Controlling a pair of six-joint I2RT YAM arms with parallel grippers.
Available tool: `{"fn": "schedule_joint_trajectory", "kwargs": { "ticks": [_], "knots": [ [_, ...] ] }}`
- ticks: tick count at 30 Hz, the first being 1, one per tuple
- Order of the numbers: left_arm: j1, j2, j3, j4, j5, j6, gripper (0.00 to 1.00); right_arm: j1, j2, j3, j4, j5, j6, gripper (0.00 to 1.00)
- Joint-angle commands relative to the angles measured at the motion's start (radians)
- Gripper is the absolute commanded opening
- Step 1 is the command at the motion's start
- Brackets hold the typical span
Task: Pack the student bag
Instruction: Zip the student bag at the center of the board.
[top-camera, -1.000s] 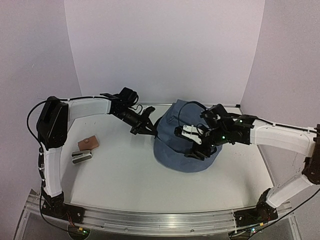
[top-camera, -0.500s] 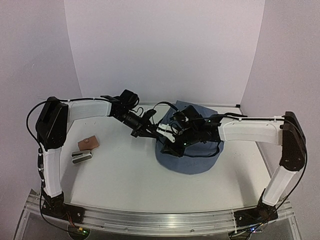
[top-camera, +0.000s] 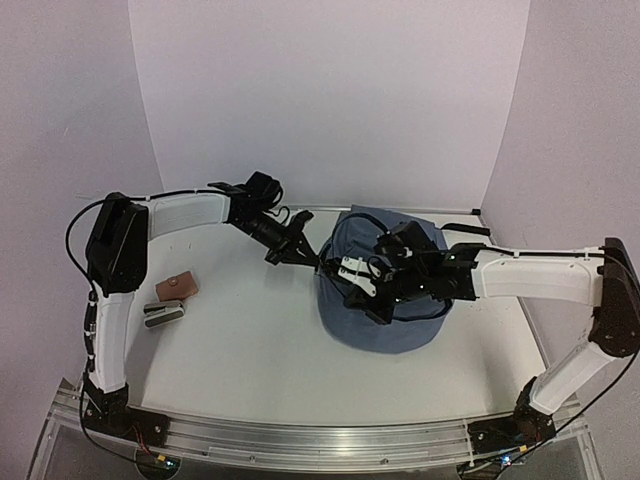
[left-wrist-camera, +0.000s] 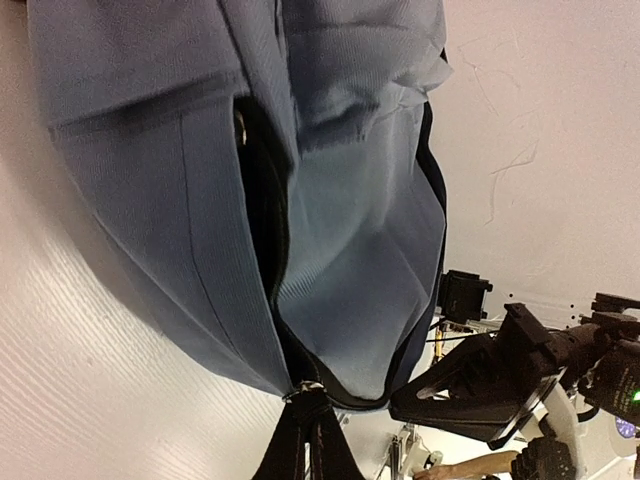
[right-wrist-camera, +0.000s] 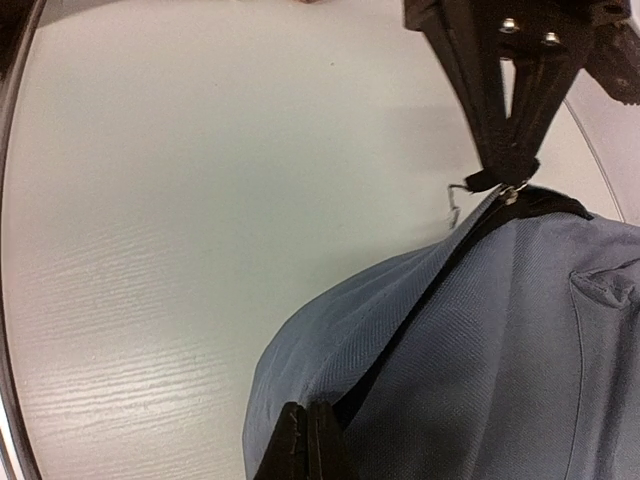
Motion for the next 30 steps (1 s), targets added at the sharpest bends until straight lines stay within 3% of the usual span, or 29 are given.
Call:
{"fn": "schedule_joint_trajectory", "kwargs": {
  "ticks": [1, 10, 15, 20, 30],
  "knots": [
    [0.036, 0.058, 0.121, 0.009, -0.067, 0.02, 0.0, 0.03, -0.064, -0.076, -0.112, -0.079, -0.09, 0.0],
    [0.06, 0.123, 0.199, 0.002, -0.141, -0.012, 0.0, 0.059, -0.127, -0.153, -0.195, -0.109, -0.217, 0.0],
    [0.078, 0.114, 0.186, 0.077, -0.069, -0.032, 0.0, 0.062, -0.154, -0.185, -0.231, -0.093, -0.244, 0.0],
    [0.076, 0.026, 0.086, 0.148, 0.047, -0.006, 0.0, 0.062, -0.168, -0.191, -0.229, -0.049, -0.226, 0.0],
    [-0.089, -0.073, -0.116, -0.004, 0.142, 0.153, 0.0, 0.062, -0.103, -0.079, -0.11, 0.046, -0.101, 0.0]
  ]
}}
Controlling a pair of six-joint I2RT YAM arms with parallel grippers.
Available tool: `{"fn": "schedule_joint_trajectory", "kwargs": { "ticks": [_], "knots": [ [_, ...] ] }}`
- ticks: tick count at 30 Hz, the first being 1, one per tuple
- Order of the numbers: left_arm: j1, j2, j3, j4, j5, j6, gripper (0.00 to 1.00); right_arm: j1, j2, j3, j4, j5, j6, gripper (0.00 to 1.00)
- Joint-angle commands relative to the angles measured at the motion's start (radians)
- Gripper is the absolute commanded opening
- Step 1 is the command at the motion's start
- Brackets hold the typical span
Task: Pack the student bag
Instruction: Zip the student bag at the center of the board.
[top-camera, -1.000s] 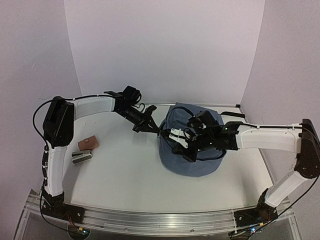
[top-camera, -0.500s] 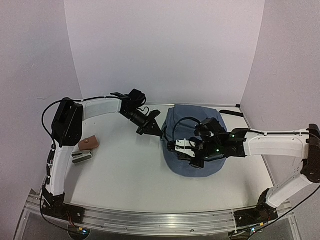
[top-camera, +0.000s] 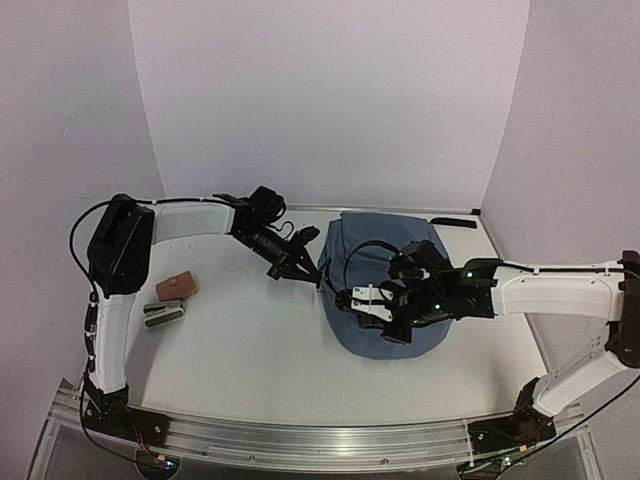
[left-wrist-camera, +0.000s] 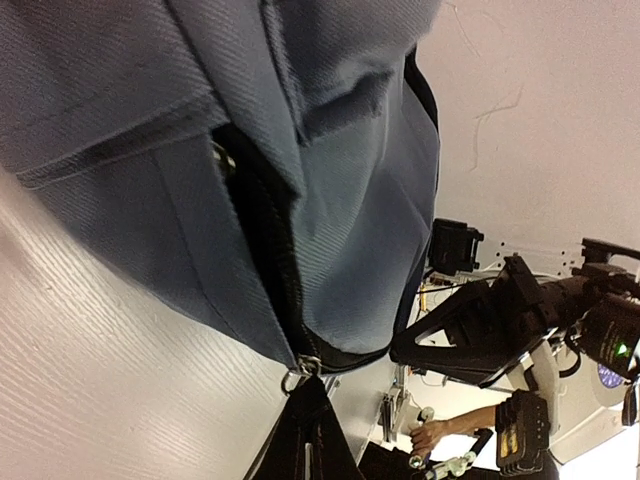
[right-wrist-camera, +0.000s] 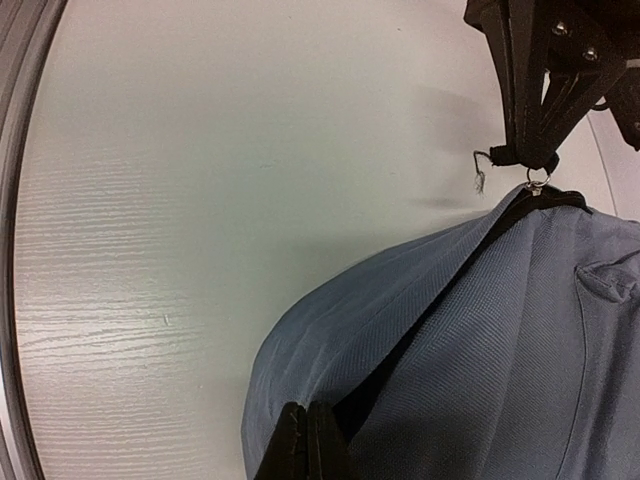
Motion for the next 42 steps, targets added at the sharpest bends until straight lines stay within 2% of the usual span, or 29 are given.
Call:
{"fn": "schedule_joint_trajectory", "kwargs": {
  "ticks": [1, 8, 18, 23, 29, 33, 37, 39, 42],
  "knots": [
    [-0.061, -0.082, -0.044, -0.01, 0.013, 0.078, 0.0, 0.014, 0.028, 0.062, -0.043, 0.008, 0.068, 0.0],
    [-0.065, -0.057, -0.022, -0.035, 0.069, 0.103, 0.0, 0.013, 0.062, 0.122, -0.022, 0.008, 0.093, 0.0],
    [-0.101, -0.145, -0.184, -0.002, 0.051, 0.107, 0.0, 0.014, 0.127, 0.133, 0.081, 0.08, 0.143, 0.0],
    [-0.058, -0.139, -0.175, 0.012, 0.014, 0.086, 0.0, 0.013, 0.09, 0.102, 0.069, 0.04, 0.137, 0.0],
    [0.053, -0.048, 0.012, 0.0, -0.143, 0.044, 0.0, 0.016, 0.015, 0.033, 0.0, -0.019, 0.078, 0.0],
    [0.095, 0.079, 0.21, -0.012, -0.169, -0.005, 0.0, 0.028, 0.011, 0.005, -0.028, -0.048, 0.052, 0.0],
    [0.106, 0.171, 0.346, -0.021, -0.201, -0.039, 0.0, 0.04, 0.002, -0.021, -0.048, -0.063, 0.02, 0.0],
    [0.127, 0.198, 0.378, -0.013, -0.207, -0.069, 0.0, 0.044, -0.004, -0.032, -0.067, -0.071, 0.008, 0.0],
    [0.174, 0.195, 0.344, 0.041, -0.229, -0.138, 0.0, 0.047, -0.024, -0.051, -0.096, -0.073, -0.007, 0.0]
  ]
}}
